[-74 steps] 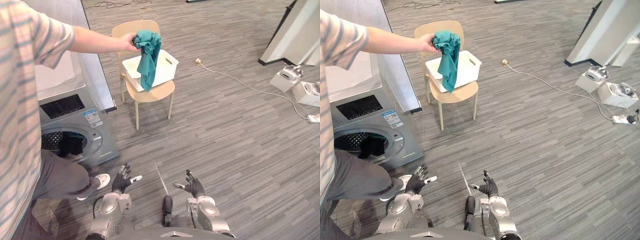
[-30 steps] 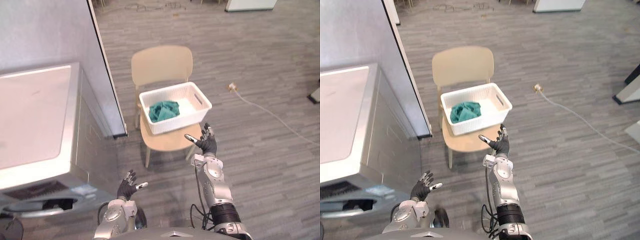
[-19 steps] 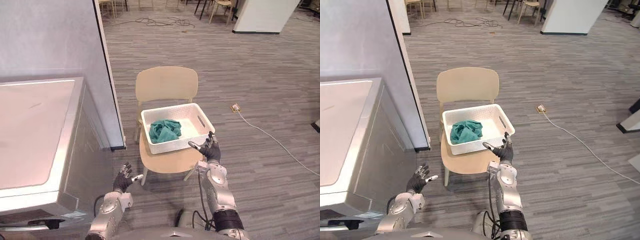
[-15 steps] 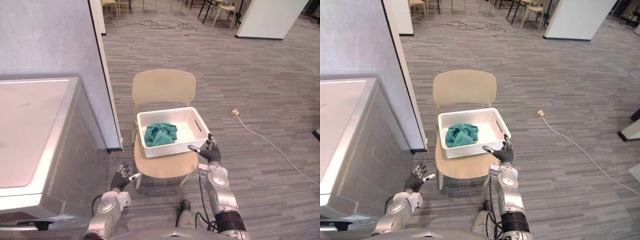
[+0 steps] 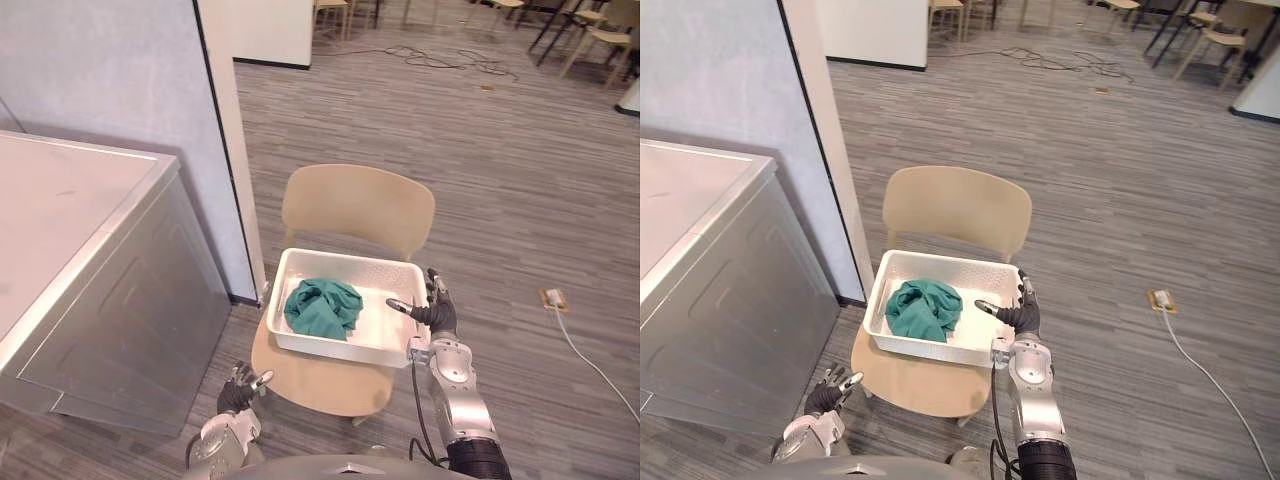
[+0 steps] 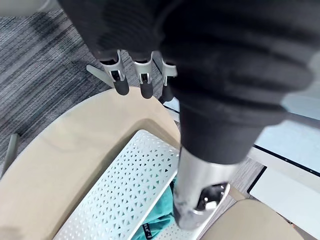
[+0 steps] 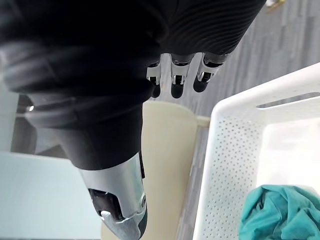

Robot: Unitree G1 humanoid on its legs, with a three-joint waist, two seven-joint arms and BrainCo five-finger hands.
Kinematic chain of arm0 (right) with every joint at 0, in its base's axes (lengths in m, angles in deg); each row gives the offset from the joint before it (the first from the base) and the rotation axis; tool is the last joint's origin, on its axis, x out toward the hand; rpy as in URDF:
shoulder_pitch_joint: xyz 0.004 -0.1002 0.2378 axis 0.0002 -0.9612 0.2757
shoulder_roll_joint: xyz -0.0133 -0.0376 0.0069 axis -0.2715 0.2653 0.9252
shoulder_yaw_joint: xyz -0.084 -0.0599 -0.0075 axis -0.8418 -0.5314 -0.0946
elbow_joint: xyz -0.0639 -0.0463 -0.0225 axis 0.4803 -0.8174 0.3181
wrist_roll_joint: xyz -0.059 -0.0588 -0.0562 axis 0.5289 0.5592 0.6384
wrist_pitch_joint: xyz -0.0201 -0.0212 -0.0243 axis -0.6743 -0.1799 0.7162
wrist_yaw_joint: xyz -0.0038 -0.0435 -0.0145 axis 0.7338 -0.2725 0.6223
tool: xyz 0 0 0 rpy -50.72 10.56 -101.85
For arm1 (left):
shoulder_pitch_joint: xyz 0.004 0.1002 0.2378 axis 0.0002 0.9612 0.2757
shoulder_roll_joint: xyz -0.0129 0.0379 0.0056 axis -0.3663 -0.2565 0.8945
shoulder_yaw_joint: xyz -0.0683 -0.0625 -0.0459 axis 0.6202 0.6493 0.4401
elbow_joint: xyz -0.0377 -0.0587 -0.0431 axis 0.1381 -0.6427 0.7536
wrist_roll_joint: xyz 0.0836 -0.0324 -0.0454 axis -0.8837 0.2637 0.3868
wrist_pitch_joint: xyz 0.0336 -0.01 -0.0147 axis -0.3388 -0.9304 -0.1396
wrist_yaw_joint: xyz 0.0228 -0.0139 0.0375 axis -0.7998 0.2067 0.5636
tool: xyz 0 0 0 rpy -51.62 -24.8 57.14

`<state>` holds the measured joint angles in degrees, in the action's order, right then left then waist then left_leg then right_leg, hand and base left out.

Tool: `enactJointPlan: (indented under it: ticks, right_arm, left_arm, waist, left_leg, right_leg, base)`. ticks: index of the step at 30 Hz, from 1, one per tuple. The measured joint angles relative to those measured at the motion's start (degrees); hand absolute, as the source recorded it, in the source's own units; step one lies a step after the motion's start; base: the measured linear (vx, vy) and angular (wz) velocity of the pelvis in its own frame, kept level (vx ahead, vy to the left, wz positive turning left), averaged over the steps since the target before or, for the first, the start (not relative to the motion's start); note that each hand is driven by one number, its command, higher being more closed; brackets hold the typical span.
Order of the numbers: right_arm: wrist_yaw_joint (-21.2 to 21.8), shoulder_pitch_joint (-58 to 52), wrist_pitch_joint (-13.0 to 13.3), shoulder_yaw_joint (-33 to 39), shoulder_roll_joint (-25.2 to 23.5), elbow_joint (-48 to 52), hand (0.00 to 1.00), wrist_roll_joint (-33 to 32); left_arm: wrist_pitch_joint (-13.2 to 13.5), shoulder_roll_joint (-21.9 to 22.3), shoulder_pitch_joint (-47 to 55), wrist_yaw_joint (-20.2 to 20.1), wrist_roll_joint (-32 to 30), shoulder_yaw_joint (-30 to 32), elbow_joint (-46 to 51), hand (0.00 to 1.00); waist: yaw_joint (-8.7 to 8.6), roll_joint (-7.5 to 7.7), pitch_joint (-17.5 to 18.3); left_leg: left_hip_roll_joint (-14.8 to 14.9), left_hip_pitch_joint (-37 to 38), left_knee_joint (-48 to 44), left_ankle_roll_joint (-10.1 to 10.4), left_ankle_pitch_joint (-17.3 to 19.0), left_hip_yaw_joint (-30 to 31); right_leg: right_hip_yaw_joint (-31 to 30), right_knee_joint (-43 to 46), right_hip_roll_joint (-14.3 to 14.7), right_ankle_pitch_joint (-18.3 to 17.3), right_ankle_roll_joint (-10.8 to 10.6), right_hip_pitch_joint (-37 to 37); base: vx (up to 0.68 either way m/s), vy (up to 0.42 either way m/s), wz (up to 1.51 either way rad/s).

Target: Pick up the laundry basket with both hands and put the clothes into the washing machine.

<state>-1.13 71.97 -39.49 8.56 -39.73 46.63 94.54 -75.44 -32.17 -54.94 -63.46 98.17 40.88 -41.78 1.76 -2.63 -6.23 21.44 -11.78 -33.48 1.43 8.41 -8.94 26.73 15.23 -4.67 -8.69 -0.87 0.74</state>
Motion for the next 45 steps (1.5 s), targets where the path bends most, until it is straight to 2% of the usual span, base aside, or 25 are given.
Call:
enactJointPlan:
  ticks: [2, 3, 5, 6, 8, 9, 12, 15, 18, 23, 27, 30, 34, 35, 38, 40, 43, 45]
  right_arm:
    - [0.0, 0.7, -0.2, -0.4, 0.7, -0.1, 0.0, 5.0]
    - [0.0, 2.1, -0.2, -1.2, 1.2, -0.3, 0.0, 7.1]
    - [-0.1, 7.7, -0.2, -2.1, 1.8, -2.9, 0.0, 8.7]
    - [0.0, 11.8, -0.2, -3.2, 2.5, -5.2, 0.0, 8.7]
    - [0.0, 18.2, -0.2, -3.9, 3.0, -9.1, 0.0, 8.8]
    - [0.0, 22.8, -0.2, -4.7, 4.1, -12.3, 0.0, 8.8]
    - [0.0, 34.9, -1.6, -5.1, 7.7, -23.4, 0.0, 8.8]
    - [0.1, 44.7, -3.3, -5.3, 13.2, -31.2, 0.0, 9.7]
    - [0.1, 54.0, -4.9, -5.3, 18.2, -38.7, 0.0, 12.3]
    - [0.1, 63.4, -5.2, -7.1, 21.4, -46.3, 0.0, 12.0]
    - [0.1, 66.4, -5.1, -9.5, 22.3, -49.3, 0.0, 11.9]
    - [0.1, 68.9, -5.2, -10.3, 23.9, -51.2, 0.0, 11.9]
    - [0.2, 75.2, -4.3, -18.4, 25.8, -55.3, 0.0, 9.8]
    - [0.4, 75.4, -3.8, -19.2, 26.2, -55.2, 1.0, 9.1]
    - [2.9, 76.6, -2.3, -22.6, 27.9, -55.3, 1.0, 1.8]
    - [5.5, 76.8, -1.0, -25.1, 28.2, -55.3, 1.0, -7.5]
    - [7.7, 77.4, 0.8, -27.3, 29.8, -55.3, 1.0, -16.4]
    - [8.6, 77.1, 1.2, -28.0, 30.1, -55.7, 1.0, -19.8]
  left_arm:
    - [0.0, -0.9, 0.0, -0.4, 0.0, -1.5, 0.1, 0.0]
    - [0.1, -1.7, -0.6, -0.7, 0.0, -2.6, 0.1, 0.0]
    - [0.1, -2.5, -1.3, -1.2, 0.0, -3.0, 0.1, 0.0]
    - [0.1, -3.5, -1.8, -1.3, -0.1, -3.4, 1.6, 0.0]
    - [0.1, -4.7, -3.0, -2.5, -0.1, -4.4, 2.3, 0.0]
    - [0.2, -5.8, -4.1, -2.9, -0.1, -4.8, 2.4, 0.0]
    - [0.3, -6.7, -6.5, -3.2, -0.1, -4.7, 4.0, 0.0]
    - [1.1, -6.8, -9.7, -3.5, -0.1, -4.4, 4.5, 0.0]
    - [2.2, -6.6, -14.3, -3.4, 0.0, -3.5, 4.9, 0.0]
    - [3.8, -5.5, -19.2, -2.3, 0.5, -2.9, 6.4, 0.0]
    - [5.1, -3.3, -22.0, -2.3, 5.6, -2.8, 6.9, 0.0]
    - [5.5, -2.0, -22.9, -2.7, 9.3, -3.1, 9.7, 0.0]
    - [6.6, -1.0, -25.4, -3.9, 13.8, -5.4, 11.4, 0.0]
    - [6.6, -0.7, -25.6, -4.2, 13.8, -5.7, 11.6, 0.0]
    - [6.7, 0.1, -26.1, -5.5, 13.7, -7.4, 14.1, 0.0]
    - [6.7, 0.8, -26.2, -6.3, 13.7, -7.4, 14.2, 0.0]
    - [6.7, 1.0, -26.2, -7.4, 14.0, -7.5, 15.5, 0.0]
    - [6.8, 1.1, -26.4, -7.8, 14.1, -7.7, 15.9, 0.0]
  waist:
    - [-0.12, 0.54, -0.4]
    - [-0.18, 1.56, -1.3]
    - [0.46, 1.82, -5.2]
    - [0.7, 1.72, -7.0]
    - [1.28, 1.16, -8.4]
    - [1.56, 0.79, -9.8]
    - [3.47, 1.34, -12.8]
    - [3.31, 1.18, -16.2]
    - [3.22, 1.05, -18.8]
    - [3.53, 0.89, -19.7]
    - [4.03, 0.57, -20.5]
    - [4.38, 0.71, -20.8]
    - [4.55, 0.74, -20.8]
    - [4.58, 0.74, -20.8]
    - [4.77, 0.74, -20.8]
    - [4.9, 0.74, -20.8]
    - [5.01, 0.72, -20.8]
    - [5.0, 0.7, -20.8]
  left_leg:
    - [-3.0, 0.2, 7.0, 2.0, -1.9, -0.1]
    - [-4.2, 0.7, 10.6, 2.9, -2.6, 0.0]
    - [-4.9, 0.3, 12.0, 3.6, -3.0, 0.2]
    - [-5.2, -1.5, 11.2, 3.6, -3.0, 0.8]
    - [-5.4, -5.6, 10.5, 3.8, -2.9, 1.0]
    - [-5.5, -8.5, 10.7, 4.6, -2.9, 0.8]
    - [-7.2, -13.5, 13.5, 3.6, -5.1, -2.2]
    - [-9.5, -16.6, 15.9, 2.0, -8.4, -3.3]
    - [-10.3, -20.7, 15.4, 0.9, -9.6, -3.5]
    - [-10.6, -25.6, 14.5, 0.2, -10.4, -3.3]
    - [-10.9, -27.4, 15.4, 0.1, -11.5, -2.6]
    - [-11.6, -27.9, 19.0, 0.2, -13.9, -2.2]
    - [-11.8, -28.5, 23.9, 0.7, -17.4, -2.2]
    - [-11.8, -28.5, 24.5, 0.7, -17.8, -2.2]
    - [-11.8, -29.7, 27.4, 1.0, -19.9, -1.9]
    - [-11.8, -29.6, 29.5, 1.2, -21.2, -1.9]
    - [-11.9, -28.7, 33.0, 1.9, -22.9, -2.0]
    - [-11.8, -28.0, 34.7, 2.2, -23.6, -2.2]
  right_leg:
    - [0.9, -1.1, -0.9, 1.0, -1.4, -0.2]
    - [1.0, -2.9, -1.2, 1.9, -2.0, -0.9]
    - [0.8, -5.2, -0.9, 4.4, -1.8, -1.0]
    - [0.7, -5.7, -1.0, 5.3, -1.9, -2.1]
    - [0.4, -6.2, -1.0, 6.8, -2.0, -5.8]
    - [0.1, -6.3, -1.1, 7.8, -1.9, -8.7]
    - [-2.9, -7.3, -2.7, 11.0, -1.9, -16.4]
    - [-3.4, -8.7, -4.5, 14.4, -2.6, -20.6]
    - [-3.6, -8.6, -5.3, 16.1, -2.7, -24.5]
    - [-3.8, -7.8, -5.8, 16.9, -2.6, -29.3]
    - [-3.2, -7.3, -6.0, 17.0, -2.4, -31.2]
    - [-2.2, -7.1, -6.4, 17.0, -2.3, -32.7]
    - [-1.8, -6.8, -6.3, 17.2, -1.9, -35.4]
    - [-1.6, -6.8, -6.3, 17.2, -1.8, -35.6]
    - [-0.8, -6.9, -6.1, 17.4, -1.4, -37.4]
    - [-0.5, -6.8, -6.0, 17.3, -1.3, -38.1]
    - [0.0, -6.7, -5.9, 17.2, -1.1, -38.7]
    - [0.6, -6.5, -5.9, 17.0, -0.9, -38.7]
  base:
    - [0.09, 0.064, 0.64]
    - [0.03, 0.114, 0.58]
    - [-0.07, 0.149, 0.2]
    - [-0.17, 0.183, 0.01]
    - [-0.18, 0.168, -0.01]
    - [-0.15, 0.126, -0.08]
    - [-0.21, 0.13, -0.3]
    - [-0.13, 0.094, 0.0]
    - [-0.1, 0.064, 0.02]
    - [-0.05, 0.015, 0.02]
    - [-0.03, -0.021, 0.09]
    - [-0.01, -0.033, 0.2]
    - [-0.01, -0.047, 0.04]
    - [0.0, -0.029, 0.09]
    - [0.01, -0.021, 0.09]
    - [0.03, -0.017, 0.05]
    - [0.04, -0.003, 0.04]
    - [0.06, 0.006, 0.06]
